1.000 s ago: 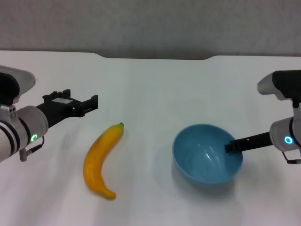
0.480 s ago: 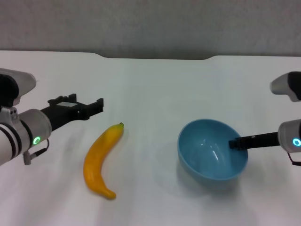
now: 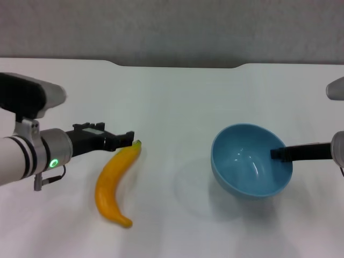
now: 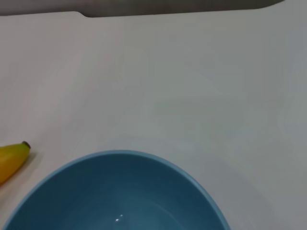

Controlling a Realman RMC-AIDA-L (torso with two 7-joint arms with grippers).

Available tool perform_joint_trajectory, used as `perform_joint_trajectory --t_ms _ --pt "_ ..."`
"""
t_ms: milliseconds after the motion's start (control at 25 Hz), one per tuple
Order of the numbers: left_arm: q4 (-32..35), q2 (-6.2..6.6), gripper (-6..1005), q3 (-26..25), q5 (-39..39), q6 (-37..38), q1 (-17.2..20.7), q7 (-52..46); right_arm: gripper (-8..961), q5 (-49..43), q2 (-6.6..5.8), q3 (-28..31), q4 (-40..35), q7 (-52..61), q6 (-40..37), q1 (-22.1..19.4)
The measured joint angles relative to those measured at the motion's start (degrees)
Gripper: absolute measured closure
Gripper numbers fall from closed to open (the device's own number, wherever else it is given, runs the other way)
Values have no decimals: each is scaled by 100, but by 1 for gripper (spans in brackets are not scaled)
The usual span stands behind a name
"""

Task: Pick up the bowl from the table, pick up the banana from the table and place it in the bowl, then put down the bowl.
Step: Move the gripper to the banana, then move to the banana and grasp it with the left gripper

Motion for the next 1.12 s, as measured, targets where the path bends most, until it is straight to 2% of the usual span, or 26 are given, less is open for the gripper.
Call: perform_joint_trajectory --t_ms 40,200,320,480,600,800,1120 --pt "-4 -26 107 -26 480 -49 -63 -315 928 1 1 -1 -18 1 -16 0" --pt "-12 -59 107 -23 1535 -150 -178 -1170 927 39 7 -16 -58 2 -45 0" --pt "-11 -61 107 -21 1619 -260 -200 -1300 927 129 3 -84 -108 1 -48 -7" --pt "-43 -46 107 -196 1631 -939 -329 -1534 927 142 -12 -122 -178 1 -48 -43" --pt "-29 -48 108 -213 1796 -1080 -374 -1583 927 148 -26 -126 -198 1 -47 -40" --pt "132 -70 108 -162 2113 -1011 -427 -1615 928 153 -17 -177 -435 52 -119 -7" --pt "303 -97 107 -129 2161 -801 -475 -1622 928 161 -14 -223 -510 124 -123 -2"
